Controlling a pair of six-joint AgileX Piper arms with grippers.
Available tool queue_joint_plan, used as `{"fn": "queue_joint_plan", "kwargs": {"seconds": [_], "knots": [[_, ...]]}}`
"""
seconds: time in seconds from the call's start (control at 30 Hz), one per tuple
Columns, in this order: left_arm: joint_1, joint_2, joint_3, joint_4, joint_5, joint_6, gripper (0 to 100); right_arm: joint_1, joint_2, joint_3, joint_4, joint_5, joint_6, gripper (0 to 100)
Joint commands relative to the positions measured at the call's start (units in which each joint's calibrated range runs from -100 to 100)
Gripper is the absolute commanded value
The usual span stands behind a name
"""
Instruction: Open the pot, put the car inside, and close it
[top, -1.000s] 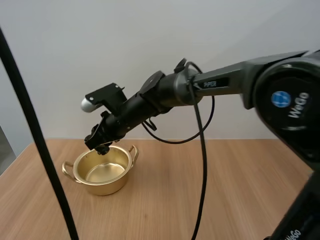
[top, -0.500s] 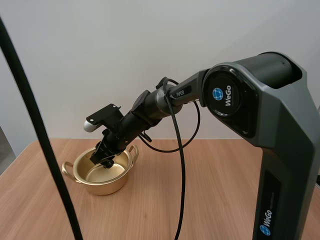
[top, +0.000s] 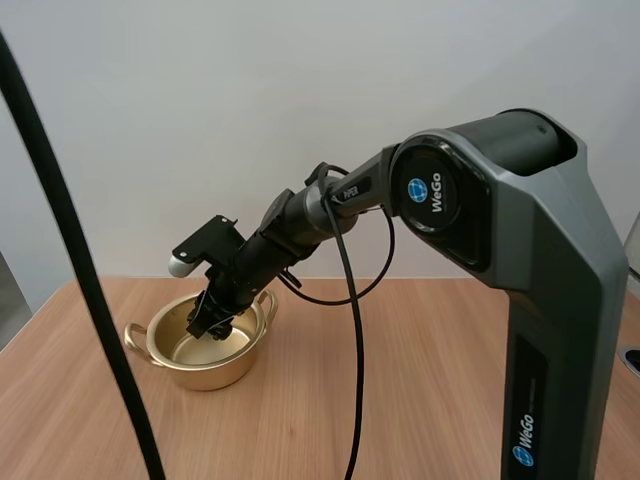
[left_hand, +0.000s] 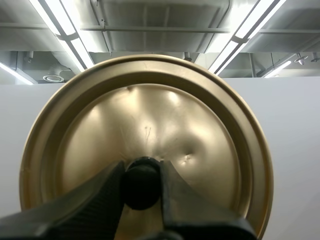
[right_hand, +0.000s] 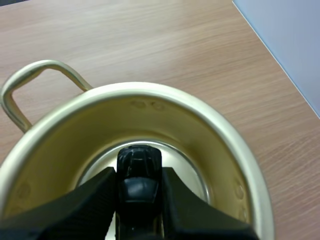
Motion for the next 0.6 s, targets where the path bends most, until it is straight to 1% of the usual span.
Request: {"fn": "queue_joint_plan", "kwargs": {"seconds": [0.0, 0.23, 0.47, 0.57], "knots": [[0.00, 0.02, -0.03, 0.00, 0.44, -0.01, 0, 0.04, 0.05, 0.00, 0.06, 0.00, 0.00, 0], [0.00, 0.02, -0.03, -0.22, 0.49, -0.01, 0, 0.04, 0.05, 0.00, -0.47, 0.09, -2.31, 0], [0.00, 0.02, -0.03, -0.22, 0.49, -0.01, 0, 0.51, 0.22, 0.00, -0.47, -0.06, -2.55, 0], [0.00, 0.02, -0.03, -0.22, 0.49, -0.01, 0, 0.68, 0.33, 0.00, -2.79, -0.06, -2.34, 0]]}}
